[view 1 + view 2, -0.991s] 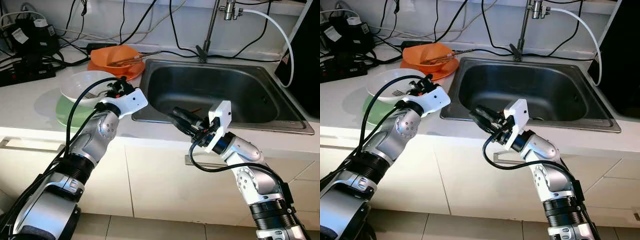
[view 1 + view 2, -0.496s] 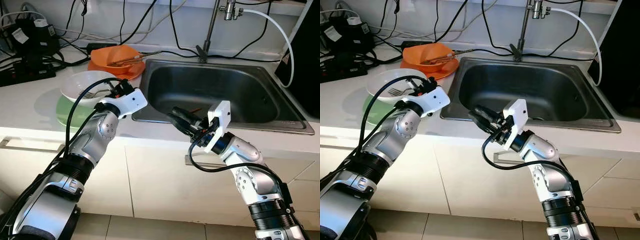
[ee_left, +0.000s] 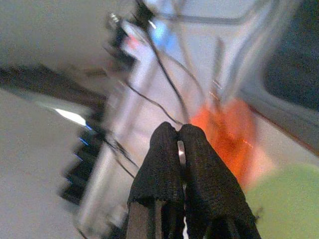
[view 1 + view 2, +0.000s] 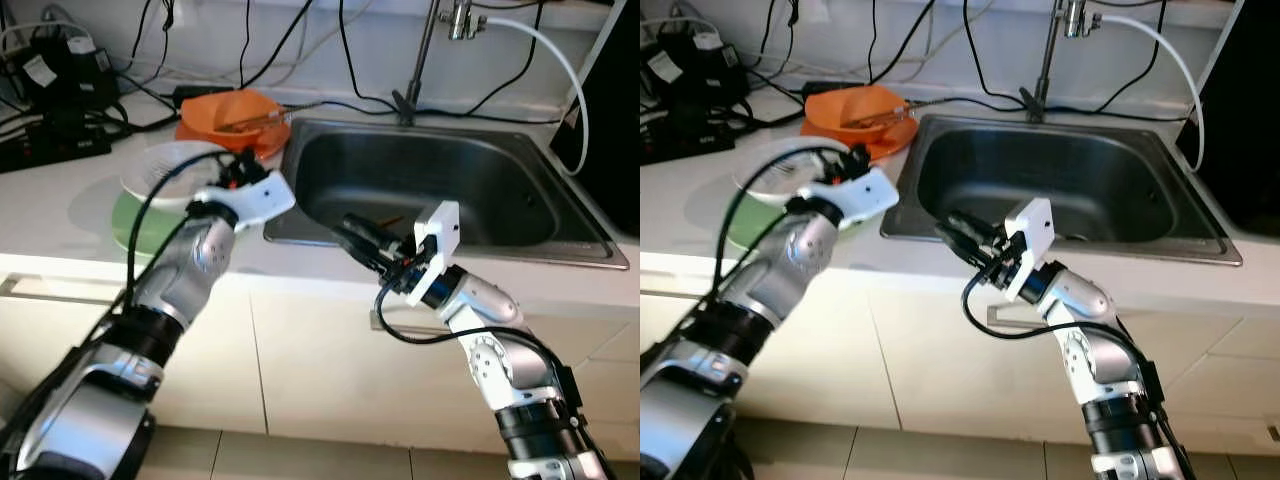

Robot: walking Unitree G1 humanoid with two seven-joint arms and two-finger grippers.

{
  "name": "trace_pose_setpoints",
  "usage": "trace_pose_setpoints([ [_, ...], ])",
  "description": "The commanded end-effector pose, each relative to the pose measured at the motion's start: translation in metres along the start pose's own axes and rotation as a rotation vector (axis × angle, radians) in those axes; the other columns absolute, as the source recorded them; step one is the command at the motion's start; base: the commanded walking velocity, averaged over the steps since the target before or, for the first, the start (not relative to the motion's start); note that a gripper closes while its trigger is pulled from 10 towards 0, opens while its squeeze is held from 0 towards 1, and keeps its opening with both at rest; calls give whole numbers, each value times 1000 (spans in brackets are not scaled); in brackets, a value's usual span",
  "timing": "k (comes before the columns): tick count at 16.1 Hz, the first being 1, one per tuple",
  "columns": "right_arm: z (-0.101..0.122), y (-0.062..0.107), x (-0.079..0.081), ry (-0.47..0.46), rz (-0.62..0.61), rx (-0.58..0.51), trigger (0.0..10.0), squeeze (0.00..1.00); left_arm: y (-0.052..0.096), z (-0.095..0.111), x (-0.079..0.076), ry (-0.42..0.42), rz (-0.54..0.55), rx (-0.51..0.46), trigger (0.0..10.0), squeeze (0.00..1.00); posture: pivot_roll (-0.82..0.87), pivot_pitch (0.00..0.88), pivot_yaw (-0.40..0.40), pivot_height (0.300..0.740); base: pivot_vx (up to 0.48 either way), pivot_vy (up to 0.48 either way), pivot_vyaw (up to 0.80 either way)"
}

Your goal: Kitchen organization

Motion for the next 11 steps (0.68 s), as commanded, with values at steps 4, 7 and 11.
trace_pose_setpoints([
  [4,4,-1,1,5,1,-16,10000,0,-2,28,23,-70,77,-111,0,0,96,22,-14,740,0,0,0],
  [7,4,-2,-1,3,-8,-21,10000,0,2,51,40,-36,140,-196,0,0,98,17,-13,740,0,0,0],
  [11,5,-3,-11,20,-75,-35,10000,0,12,88,61,227,208,-351,10000,0,96,7,-11,740,0,0,0],
])
Point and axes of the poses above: a point about 5 cm out from each wrist's last joint towards the gripper, its own y axis pointing back from the gripper into the wrist, its own z axis along the axis of the wrist's last joint, x = y × z, the point moved 4 cm from there along -y, pointing out of the wrist towards the gripper, and after that the axes turned 1 degree about -y, right-handed, at the moved point
